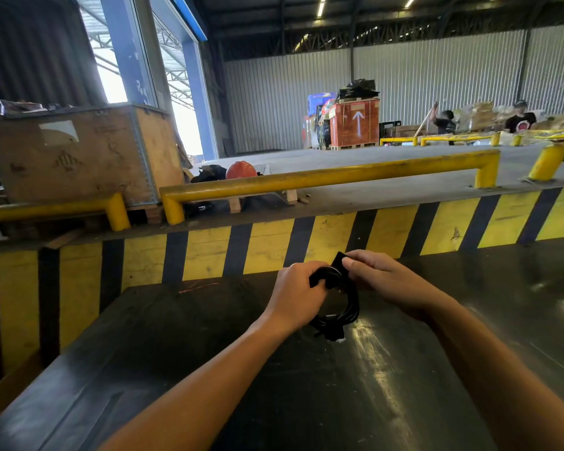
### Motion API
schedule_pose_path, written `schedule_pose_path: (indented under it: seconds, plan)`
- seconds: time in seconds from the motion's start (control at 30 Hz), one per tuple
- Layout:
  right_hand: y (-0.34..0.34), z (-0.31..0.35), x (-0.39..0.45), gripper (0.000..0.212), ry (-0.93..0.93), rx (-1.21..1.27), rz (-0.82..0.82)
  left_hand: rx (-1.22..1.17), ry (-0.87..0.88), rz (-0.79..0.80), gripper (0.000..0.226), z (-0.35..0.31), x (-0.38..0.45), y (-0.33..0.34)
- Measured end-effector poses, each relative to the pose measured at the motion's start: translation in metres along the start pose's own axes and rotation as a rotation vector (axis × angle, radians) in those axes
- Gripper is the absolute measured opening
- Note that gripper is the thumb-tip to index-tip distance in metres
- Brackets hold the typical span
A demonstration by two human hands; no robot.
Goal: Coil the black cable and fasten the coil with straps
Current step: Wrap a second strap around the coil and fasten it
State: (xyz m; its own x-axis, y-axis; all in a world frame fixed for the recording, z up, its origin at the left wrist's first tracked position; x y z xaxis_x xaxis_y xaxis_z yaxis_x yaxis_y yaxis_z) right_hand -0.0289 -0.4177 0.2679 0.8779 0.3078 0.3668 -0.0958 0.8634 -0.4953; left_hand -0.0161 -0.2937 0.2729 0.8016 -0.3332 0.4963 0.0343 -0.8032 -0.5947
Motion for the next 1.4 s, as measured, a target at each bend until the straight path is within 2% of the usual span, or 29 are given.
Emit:
schedule_pose_path:
  seconds: [0.17, 0.63, 0.87, 1.07, 1.23, 1.4]
  plan:
    - [0.009, 0.004, 0.000, 0.056, -0.023, -0.129, 0.092, -0.020, -0.049, -0.050, 0.018, 0.006, 0.002, -0.004]
    - [0.009, 0.020, 0.002, 0.024, -0.083, -0.429, -0.211, 0.097, -0.092, -0.128, 0.016, 0.012, 0.001, -0.005]
    - [0.003, 0.015, 0.001, 0.017, -0.082, -0.405, -0.214, 0.126, -0.099, -0.080, 0.015, 0.014, -0.001, 0.000]
    - [-0.008, 0.016, -0.004, 0.017, -0.084, -0.362, -0.303, 0.013, -0.106, 0.100, 0.017, 0.008, 0.002, 0.008]
    - [-0.011, 0.022, -0.003, 0.019, -0.108, -0.388, -0.289, 0.001, -0.106, 0.084, 0.012, 0.005, 0.007, 0.003]
    - [-0.017, 0.032, -0.006, 0.016, -0.193, -0.418, -0.383, -0.010, -0.104, 0.088, 0.015, 0.006, 0.008, 0.003]
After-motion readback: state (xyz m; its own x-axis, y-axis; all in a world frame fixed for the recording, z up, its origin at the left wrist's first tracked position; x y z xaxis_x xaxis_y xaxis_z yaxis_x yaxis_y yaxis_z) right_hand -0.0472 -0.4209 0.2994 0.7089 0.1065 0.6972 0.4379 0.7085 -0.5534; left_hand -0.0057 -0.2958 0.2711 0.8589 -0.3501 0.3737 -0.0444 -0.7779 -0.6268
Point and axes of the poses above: each hand's wrist, its own x-axis towards the middle knuckle, its own y-axis out of the palm, z = x × y, the point moved 8 cm from there along x, towards the middle knuckle, and after that the axes turned 7 degrees about -y, right-handed, at the moved point
